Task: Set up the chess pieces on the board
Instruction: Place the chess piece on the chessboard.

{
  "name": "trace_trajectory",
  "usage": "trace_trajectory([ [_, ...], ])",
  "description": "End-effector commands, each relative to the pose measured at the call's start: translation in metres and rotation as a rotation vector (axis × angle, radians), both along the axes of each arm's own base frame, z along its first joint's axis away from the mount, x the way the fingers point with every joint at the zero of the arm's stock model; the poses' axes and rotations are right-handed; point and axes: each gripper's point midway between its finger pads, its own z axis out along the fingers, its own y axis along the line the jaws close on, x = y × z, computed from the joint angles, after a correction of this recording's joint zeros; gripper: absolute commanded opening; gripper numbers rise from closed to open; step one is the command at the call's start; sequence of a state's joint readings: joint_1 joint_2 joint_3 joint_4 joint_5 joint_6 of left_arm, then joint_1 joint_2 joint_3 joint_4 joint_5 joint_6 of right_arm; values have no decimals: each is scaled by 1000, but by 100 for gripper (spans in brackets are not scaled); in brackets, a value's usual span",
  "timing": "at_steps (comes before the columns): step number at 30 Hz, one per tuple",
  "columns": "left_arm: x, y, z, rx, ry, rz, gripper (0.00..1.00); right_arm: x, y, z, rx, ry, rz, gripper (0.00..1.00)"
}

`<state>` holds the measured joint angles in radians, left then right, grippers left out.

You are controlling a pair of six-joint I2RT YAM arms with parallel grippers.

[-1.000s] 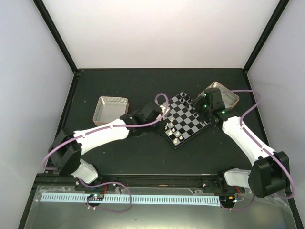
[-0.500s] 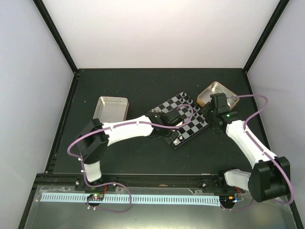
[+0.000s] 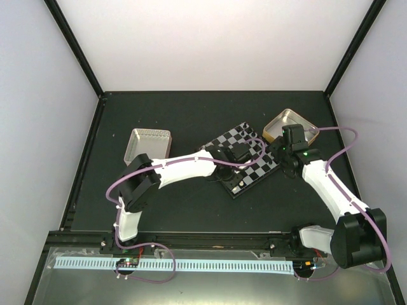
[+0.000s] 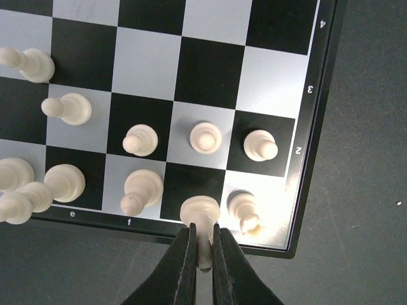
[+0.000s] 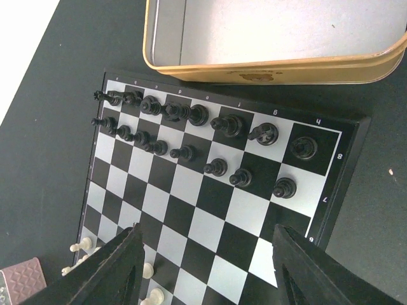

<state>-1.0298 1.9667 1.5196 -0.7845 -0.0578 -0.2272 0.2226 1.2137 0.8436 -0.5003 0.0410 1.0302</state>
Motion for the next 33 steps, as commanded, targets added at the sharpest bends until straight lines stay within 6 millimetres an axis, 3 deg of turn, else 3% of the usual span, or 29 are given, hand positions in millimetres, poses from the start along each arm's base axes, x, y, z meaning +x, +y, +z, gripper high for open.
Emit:
trace_trajectory([
  [1,-1,-1,1,25,19,-14,3,3,2,-2,15,-3,6,56],
  [19,2,-4,-12,47,54,-16,8,4,5,-6,27,8,22,56],
  [33,7,-5,-7,40,39,-5,13,3,7,-6,35,9,29,56],
])
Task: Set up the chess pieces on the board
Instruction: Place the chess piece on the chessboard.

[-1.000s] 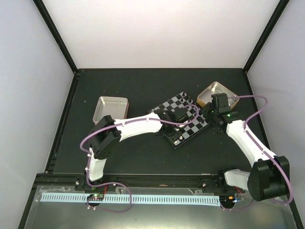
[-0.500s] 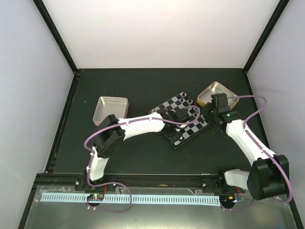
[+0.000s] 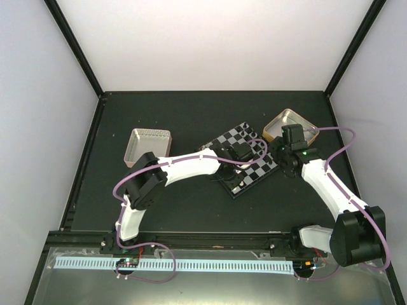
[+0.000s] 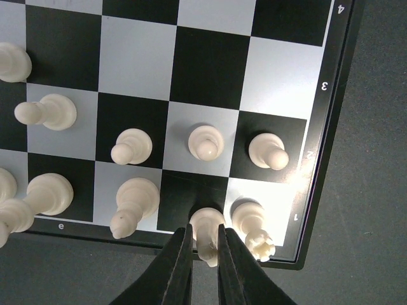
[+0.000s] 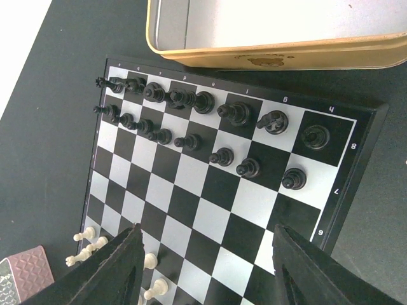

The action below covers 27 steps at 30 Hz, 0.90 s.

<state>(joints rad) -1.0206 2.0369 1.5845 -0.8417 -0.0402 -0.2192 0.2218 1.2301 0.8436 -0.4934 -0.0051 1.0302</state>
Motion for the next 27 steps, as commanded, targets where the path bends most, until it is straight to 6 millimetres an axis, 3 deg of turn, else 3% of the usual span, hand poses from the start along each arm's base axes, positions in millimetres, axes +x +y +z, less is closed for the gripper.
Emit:
trace_trajectory([
  [1,5,-4,8,-8,-8,0,12,3,-1,-3,2,-6,-1,56],
  [9,5,-3,5,-4,-5,-1,6,3,-1,-2,4,-9,0,56],
  [21,11,-6,3,-8,-34,-15,5,2,0,-4,6,-3,4,56],
  [27,11,-6,11,-26,-42,-18,17,4,4,0,11,-17,32,56],
])
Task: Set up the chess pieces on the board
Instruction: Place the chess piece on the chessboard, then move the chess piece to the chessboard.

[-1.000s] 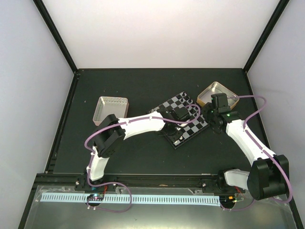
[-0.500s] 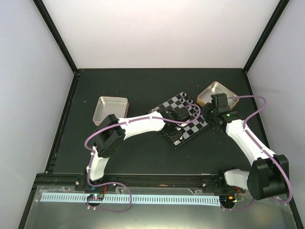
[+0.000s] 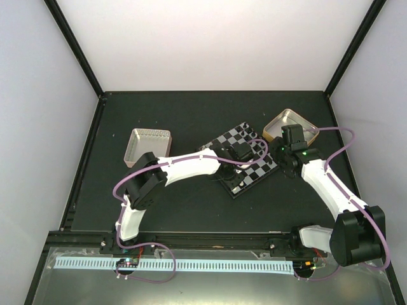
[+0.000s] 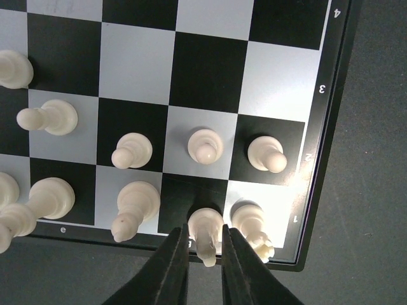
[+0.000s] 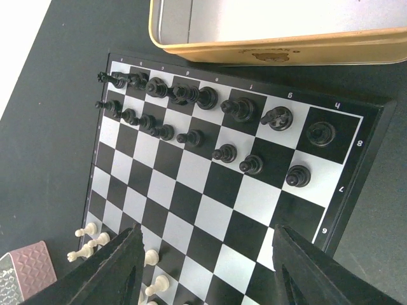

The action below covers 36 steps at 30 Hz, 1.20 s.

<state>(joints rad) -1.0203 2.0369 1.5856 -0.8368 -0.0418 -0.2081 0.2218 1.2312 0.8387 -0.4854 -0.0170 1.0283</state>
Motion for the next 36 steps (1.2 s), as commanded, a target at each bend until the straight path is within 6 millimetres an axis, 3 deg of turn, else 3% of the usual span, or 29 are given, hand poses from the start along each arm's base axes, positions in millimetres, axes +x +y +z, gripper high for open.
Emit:
trace_trajectory([
  [1,10,-6,12,-27,-39,-9,18,5,2,3,2,-21,30,56],
  [9,14,-6,55,-149,-54,5,29,10,12,10,-12,-51,121,56],
  [14,23,13,87,-226,-87,66,37,18,32,9,-21,-62,262,56],
  [22,51,84,122,-367,-161,308,43,31,86,-13,-155,20,537,55],
  [29,66,162,127,-488,-229,569,48,32,136,-39,-329,112,737,50],
  [32,68,180,129,-523,-256,613,49,31,146,-53,-371,149,774,49],
  [36,68,185,121,-533,-229,630,49,28,153,-69,-416,193,813,47],
])
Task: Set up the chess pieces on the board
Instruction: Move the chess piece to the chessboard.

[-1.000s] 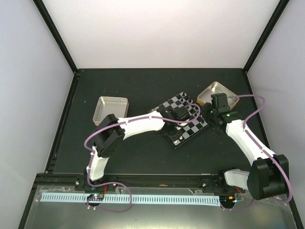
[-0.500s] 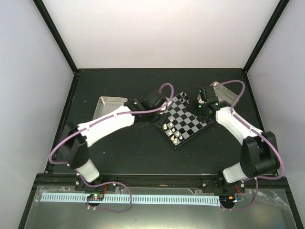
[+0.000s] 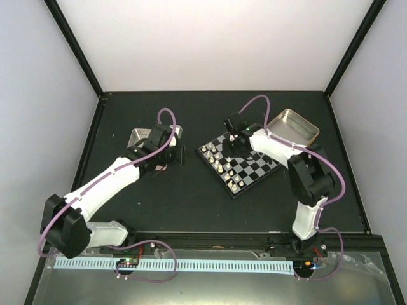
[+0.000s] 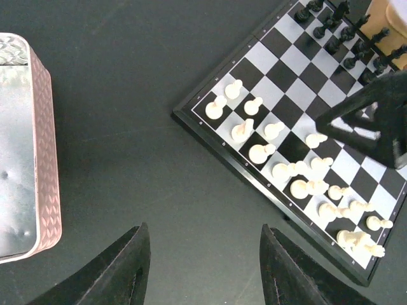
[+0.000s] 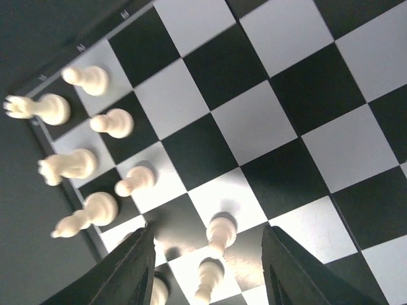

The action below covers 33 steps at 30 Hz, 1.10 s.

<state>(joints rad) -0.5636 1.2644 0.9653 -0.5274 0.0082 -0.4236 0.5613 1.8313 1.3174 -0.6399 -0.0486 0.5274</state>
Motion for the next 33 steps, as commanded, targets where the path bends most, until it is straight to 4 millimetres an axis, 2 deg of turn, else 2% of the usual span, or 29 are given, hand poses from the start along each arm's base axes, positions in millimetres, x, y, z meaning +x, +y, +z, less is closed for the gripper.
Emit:
trace_trajectory([
  [1,9,-5,10,-88,-23,10,49,-4,-5,-15,-115,25,47,46],
  [6,8,-10,6,-106,-3,-13,48,-7,0,-27,-133,52,70,34],
  [14,9,-9,4,-110,-1,-16,47,-4,7,-31,-137,51,87,21],
  [24,8,-9,2,-112,4,-20,47,-5,8,-37,-186,61,101,16],
  [29,10,-10,-10,-102,34,-20,47,-6,3,-34,-218,56,97,22],
  [33,10,-11,-11,-103,38,-23,46,-9,5,-34,-207,71,105,19],
])
